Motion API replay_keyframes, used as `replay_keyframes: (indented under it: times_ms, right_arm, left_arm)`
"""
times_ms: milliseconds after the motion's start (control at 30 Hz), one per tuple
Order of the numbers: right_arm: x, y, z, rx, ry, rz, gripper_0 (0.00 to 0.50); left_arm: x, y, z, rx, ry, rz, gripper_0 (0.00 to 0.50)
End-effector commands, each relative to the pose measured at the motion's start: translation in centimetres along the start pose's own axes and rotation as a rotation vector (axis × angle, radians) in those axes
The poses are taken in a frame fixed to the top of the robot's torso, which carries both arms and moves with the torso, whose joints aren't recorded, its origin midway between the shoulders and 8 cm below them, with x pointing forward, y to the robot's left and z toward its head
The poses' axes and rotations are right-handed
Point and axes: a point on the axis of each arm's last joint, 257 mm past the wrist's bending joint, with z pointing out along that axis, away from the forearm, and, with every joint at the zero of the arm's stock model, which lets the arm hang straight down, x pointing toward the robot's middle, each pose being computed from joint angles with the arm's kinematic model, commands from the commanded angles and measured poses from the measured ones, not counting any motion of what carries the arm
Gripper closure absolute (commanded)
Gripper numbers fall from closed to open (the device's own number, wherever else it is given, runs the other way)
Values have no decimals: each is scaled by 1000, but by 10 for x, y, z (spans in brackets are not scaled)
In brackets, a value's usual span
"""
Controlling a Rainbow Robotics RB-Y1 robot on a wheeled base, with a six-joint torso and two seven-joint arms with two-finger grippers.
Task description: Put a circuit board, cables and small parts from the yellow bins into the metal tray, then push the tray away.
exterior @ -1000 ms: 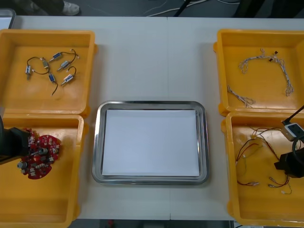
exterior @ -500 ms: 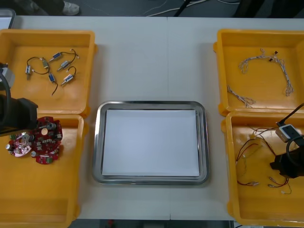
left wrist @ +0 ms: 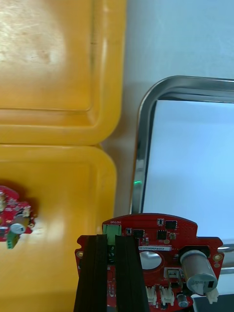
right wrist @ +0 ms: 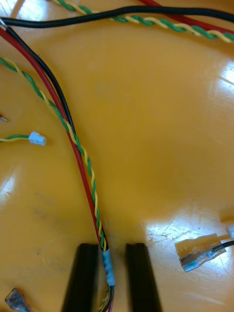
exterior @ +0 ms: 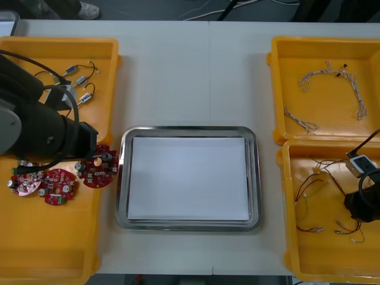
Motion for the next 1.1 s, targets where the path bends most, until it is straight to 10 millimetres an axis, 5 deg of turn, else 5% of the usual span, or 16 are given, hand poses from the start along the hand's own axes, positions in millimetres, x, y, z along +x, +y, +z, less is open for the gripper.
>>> replay_keyframes:
  times_ms: [33,333,1100]
  right_arm:
    - [12,-6,3,21,29,-34,500]
    - [-4,-12,-8,28,-7,-26,500]
    - [-33,-31,-100,-3,-48,28,500]
  left_arm:
    - [-15,-41,4,35,-26,25,500]
    - [-19,-80,20,41,-7,89,500]
    - [22,-89,56,-65,69,216,500]
